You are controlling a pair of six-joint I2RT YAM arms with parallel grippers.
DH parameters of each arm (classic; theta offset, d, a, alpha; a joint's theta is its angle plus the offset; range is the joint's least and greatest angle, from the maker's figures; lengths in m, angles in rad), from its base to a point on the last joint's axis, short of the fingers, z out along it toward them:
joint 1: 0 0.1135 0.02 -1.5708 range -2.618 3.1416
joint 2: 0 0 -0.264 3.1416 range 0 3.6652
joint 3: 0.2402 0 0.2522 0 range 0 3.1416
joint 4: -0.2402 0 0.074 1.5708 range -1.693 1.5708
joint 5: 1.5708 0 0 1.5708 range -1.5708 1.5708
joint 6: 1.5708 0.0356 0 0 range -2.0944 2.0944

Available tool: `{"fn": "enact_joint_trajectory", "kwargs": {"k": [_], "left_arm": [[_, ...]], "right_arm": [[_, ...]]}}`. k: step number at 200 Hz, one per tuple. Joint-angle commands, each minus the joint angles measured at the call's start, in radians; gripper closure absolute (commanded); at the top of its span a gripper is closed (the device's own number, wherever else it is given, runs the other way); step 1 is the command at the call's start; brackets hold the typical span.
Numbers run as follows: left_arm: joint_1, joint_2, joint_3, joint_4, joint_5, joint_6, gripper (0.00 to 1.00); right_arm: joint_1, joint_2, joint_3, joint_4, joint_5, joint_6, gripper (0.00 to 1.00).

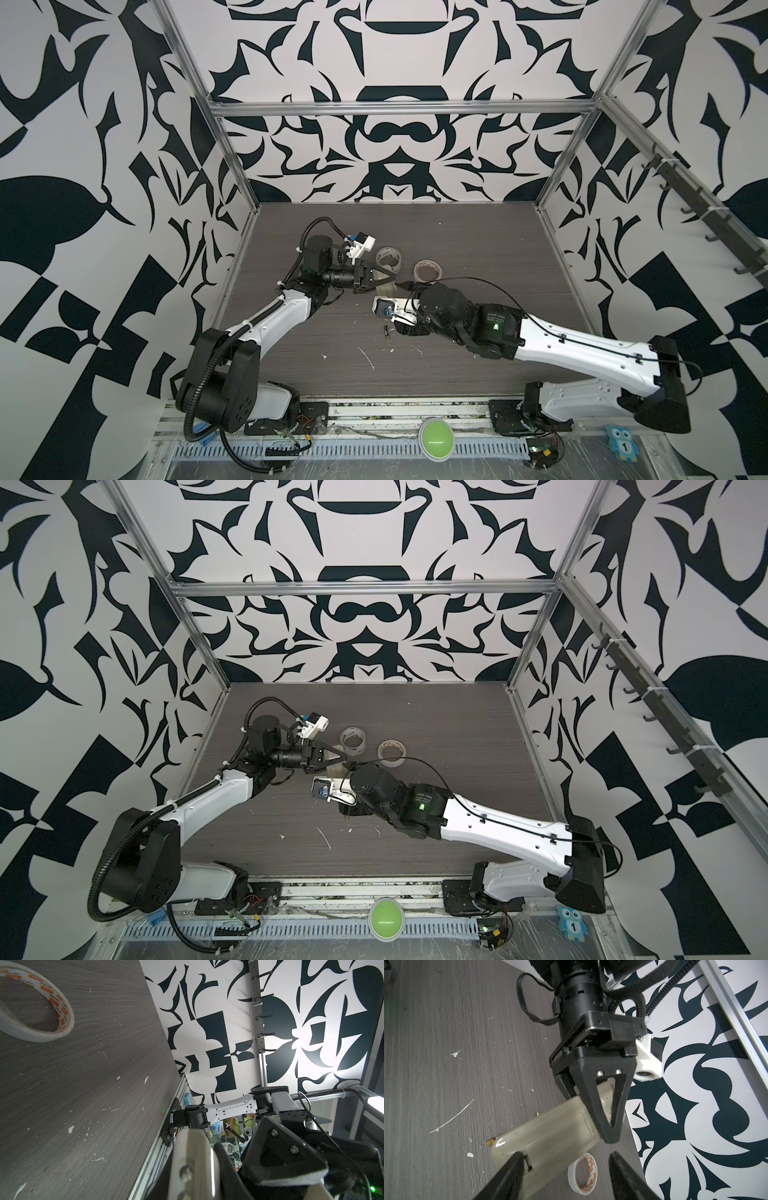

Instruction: Load the batteries into the remote control

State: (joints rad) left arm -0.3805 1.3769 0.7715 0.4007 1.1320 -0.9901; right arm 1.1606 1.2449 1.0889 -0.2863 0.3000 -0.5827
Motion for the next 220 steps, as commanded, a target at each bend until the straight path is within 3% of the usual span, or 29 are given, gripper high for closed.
{"fn": "enact_joint_trajectory", "kwargs": {"k": [1,53,146,220], "left_arm": [[-0.007,0.001,-0.015,0.013,0.068,-0.014,1.00],[-0.006,0.004,-0.014,0.013,0.069,-0.014,1.00],[-0.002,0.004,-0.014,0.005,0.069,-0.007,1.00],[-0.002,-0.001,-0.014,-0.003,0.069,-0.001,1.00]], "right_arm": [[-0.009,-0.030,-0.001,0.065,0.061,-0.010,0.31],[-0.007,-0.044,-0.006,0.072,0.057,-0.012,0.31],[-0.006,-0.046,-0.001,0.005,-0.085,0.038,0.31],[-0.008,-0.015,0.003,0.006,-0.096,0.050,0.31]]}}
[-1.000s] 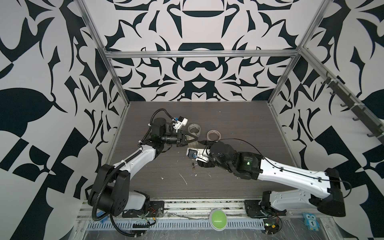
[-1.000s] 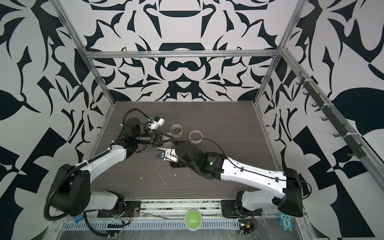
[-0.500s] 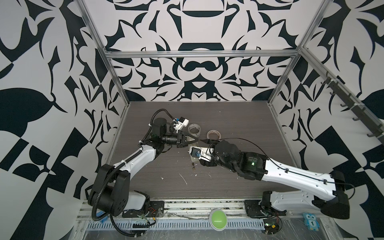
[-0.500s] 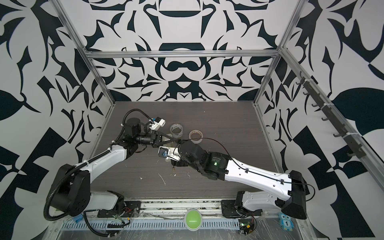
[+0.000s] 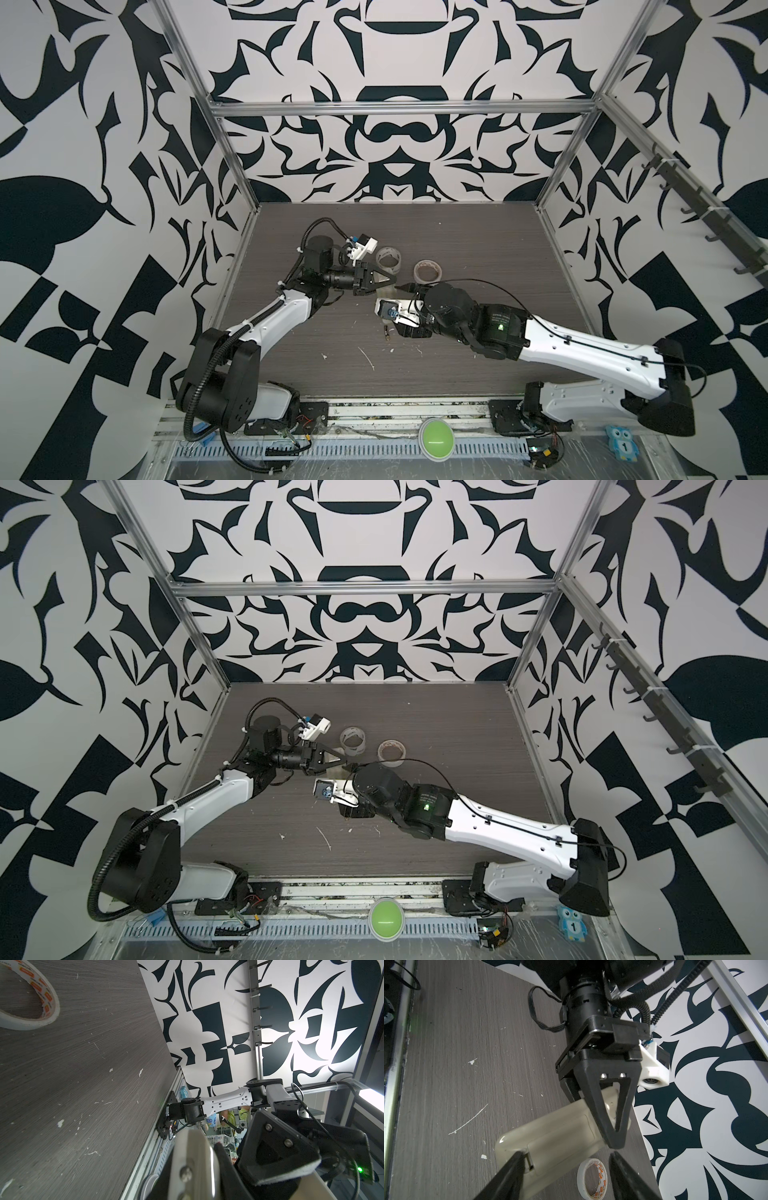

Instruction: Load the batteries into the remote control

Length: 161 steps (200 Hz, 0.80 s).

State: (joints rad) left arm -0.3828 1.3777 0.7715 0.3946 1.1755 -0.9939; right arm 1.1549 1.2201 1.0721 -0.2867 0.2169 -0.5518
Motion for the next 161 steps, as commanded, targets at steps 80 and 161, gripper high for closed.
{"fn": "enact_joint_trajectory", "kwargs": {"k": [80,161], "left_arm": [[0.000,-0.001,-0.011,0.001,0.027,0.004,1.00],[-0.001,-0.005,-0.010,0.000,0.029,0.006,1.00]], "right_arm": [[-0.003,0.016,0.040,-0.049,-0.062,0.026,0.30],[-0.007,0.020,0.046,-0.069,-0.081,0.032,0.29]]}}
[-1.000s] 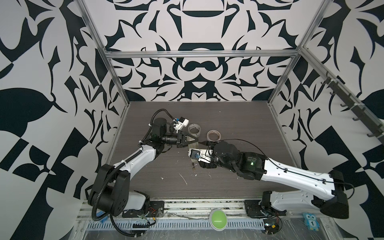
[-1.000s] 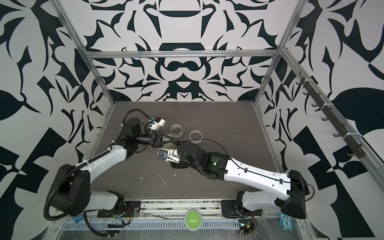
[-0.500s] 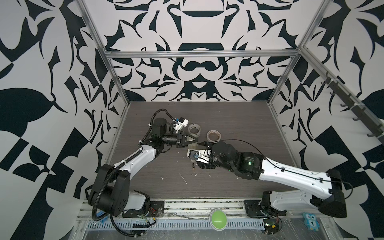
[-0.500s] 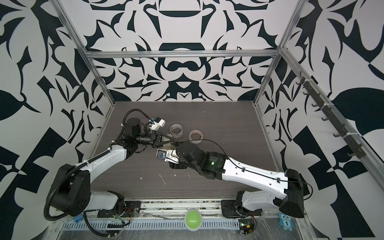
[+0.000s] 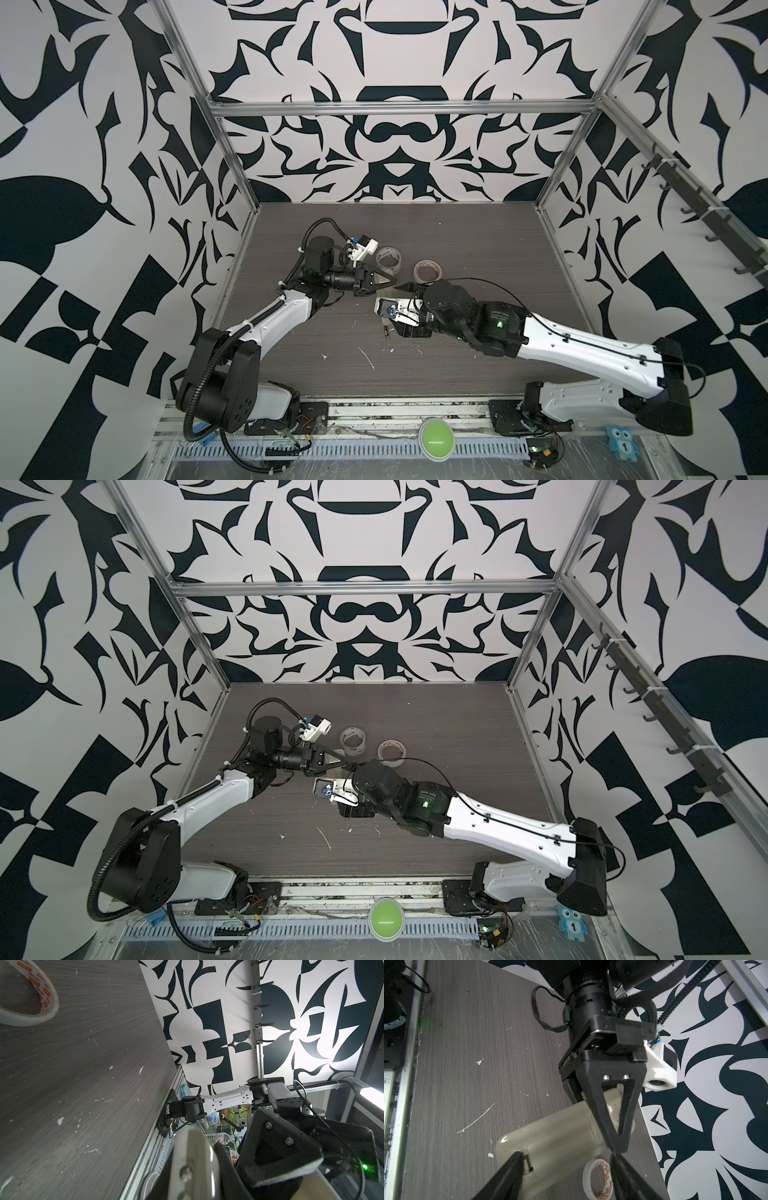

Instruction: Load the batteries into the remote control

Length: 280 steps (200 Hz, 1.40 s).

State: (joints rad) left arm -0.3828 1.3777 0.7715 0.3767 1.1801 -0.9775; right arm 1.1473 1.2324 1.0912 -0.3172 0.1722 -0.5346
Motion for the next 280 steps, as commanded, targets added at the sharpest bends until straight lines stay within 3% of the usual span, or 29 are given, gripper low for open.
{"fn": "enact_joint_trajectory", "kwargs": {"k": [1,90,145,198,280], "left_arm": [[-0.001,-0.005,-0.009,0.017,0.024,-0.010,1.00],[0.001,-0.009,-0.012,0.013,0.023,-0.007,1.00],[0.000,-0.012,-0.014,0.010,0.024,-0.003,1.00],[0.000,-0.014,-0.014,0.008,0.024,-0.001,1.00],[-0.001,-0.016,-0.013,0.002,0.024,0.003,1.00]], "right_arm": [[0.000,0.008,0.027,-0.039,-0.036,0.015,0.29],[-0.005,0.006,0.028,-0.047,-0.052,0.023,0.29],[-0.006,0.015,0.029,-0.054,-0.044,0.023,0.22],[-0.011,0.024,0.033,-0.056,-0.023,0.017,0.22],[-0.011,0.023,0.038,-0.073,-0.096,0.025,0.18]]}}
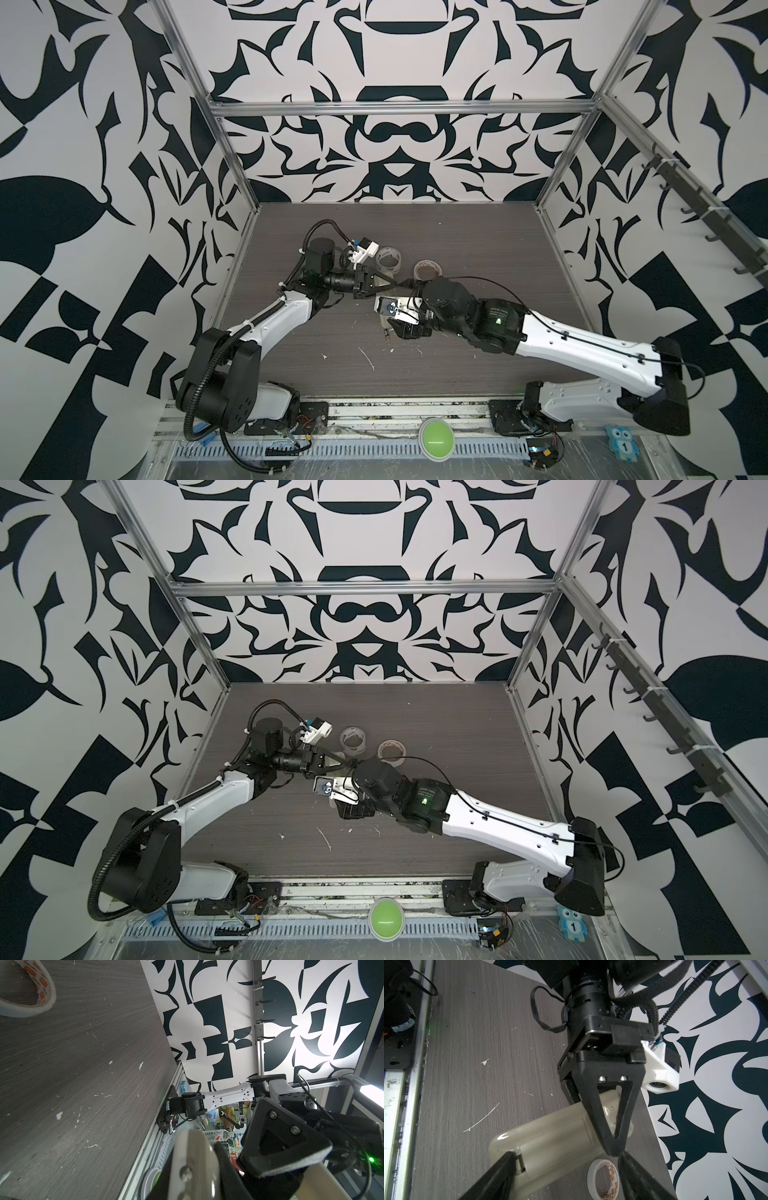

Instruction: Load the batteries into the remote control

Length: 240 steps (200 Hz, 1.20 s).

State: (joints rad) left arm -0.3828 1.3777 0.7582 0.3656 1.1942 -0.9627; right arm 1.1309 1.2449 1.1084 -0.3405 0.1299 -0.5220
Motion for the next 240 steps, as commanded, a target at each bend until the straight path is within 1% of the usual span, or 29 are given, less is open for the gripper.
{"fn": "enact_joint_trajectory", "kwargs": {"k": [1,23,44,47,51,113,175,240], "left_arm": [[-0.001,-0.016,0.000,0.013,0.011,-0.012,1.00],[0.000,-0.016,0.000,0.013,0.010,-0.013,1.00],[0.000,-0.020,0.000,0.013,0.010,-0.012,1.00],[-0.001,-0.020,-0.001,0.013,0.010,-0.013,1.00],[0.000,-0.019,-0.002,0.013,0.010,-0.012,1.00],[-0.003,-0.010,0.000,0.013,0.010,-0.013,1.00],[-0.004,-0.007,0.004,0.006,0.010,-0.008,1.00],[-0.003,-0.005,0.006,0.004,0.010,-0.008,1.00]], "right_arm": [[0.006,0.010,0.021,-0.048,-0.054,0.012,0.18],[0.006,0.009,0.016,-0.039,-0.028,0.006,0.18],[0.004,0.029,0.026,-0.032,0.053,0.000,0.20],[0.005,0.032,0.029,-0.029,0.091,-0.002,0.20],[0.006,0.035,0.031,-0.026,0.105,-0.002,0.20],[0.005,0.010,0.013,0.058,0.202,-0.039,0.24],[0.012,-0.007,0.002,0.115,0.179,-0.069,0.25],[0.025,-0.019,0.002,0.138,0.187,-0.093,0.26]]}}
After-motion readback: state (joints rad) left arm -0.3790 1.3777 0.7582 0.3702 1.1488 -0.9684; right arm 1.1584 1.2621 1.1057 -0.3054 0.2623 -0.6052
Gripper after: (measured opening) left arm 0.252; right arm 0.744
